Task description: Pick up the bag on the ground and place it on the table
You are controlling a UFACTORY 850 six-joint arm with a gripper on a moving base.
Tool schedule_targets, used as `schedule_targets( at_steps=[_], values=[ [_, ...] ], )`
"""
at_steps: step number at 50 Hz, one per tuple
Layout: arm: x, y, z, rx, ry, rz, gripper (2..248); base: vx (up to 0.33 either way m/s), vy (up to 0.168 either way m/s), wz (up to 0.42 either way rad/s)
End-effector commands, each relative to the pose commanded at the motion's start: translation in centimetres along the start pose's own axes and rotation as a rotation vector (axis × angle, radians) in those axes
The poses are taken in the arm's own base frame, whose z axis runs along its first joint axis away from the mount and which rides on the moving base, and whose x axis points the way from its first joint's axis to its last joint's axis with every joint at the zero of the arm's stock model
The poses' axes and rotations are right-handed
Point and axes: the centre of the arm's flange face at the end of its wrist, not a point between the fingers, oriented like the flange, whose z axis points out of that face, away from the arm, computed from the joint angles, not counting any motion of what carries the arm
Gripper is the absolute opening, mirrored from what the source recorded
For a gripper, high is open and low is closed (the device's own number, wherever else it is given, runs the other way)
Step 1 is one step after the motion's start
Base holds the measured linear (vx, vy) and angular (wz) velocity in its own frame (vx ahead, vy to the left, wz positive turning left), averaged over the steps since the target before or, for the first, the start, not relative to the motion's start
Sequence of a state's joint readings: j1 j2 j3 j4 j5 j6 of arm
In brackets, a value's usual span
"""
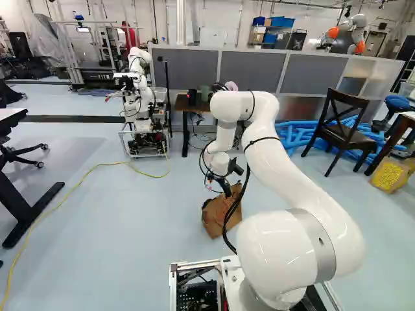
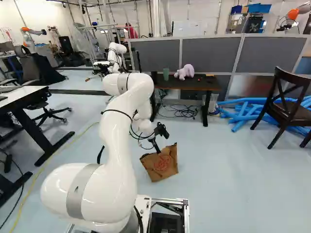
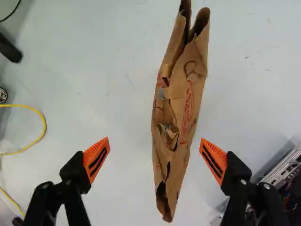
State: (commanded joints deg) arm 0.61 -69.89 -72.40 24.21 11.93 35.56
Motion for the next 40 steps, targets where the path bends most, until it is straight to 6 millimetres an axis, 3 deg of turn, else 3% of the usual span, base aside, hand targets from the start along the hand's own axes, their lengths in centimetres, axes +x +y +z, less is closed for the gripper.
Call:
schedule_targets(
  at_steps=[40],
  values=[
    [-0.5, 0.6, 6.1, -0.033, -0.031, 0.060, 247, 0.000, 0.000, 0.000]
  ],
)
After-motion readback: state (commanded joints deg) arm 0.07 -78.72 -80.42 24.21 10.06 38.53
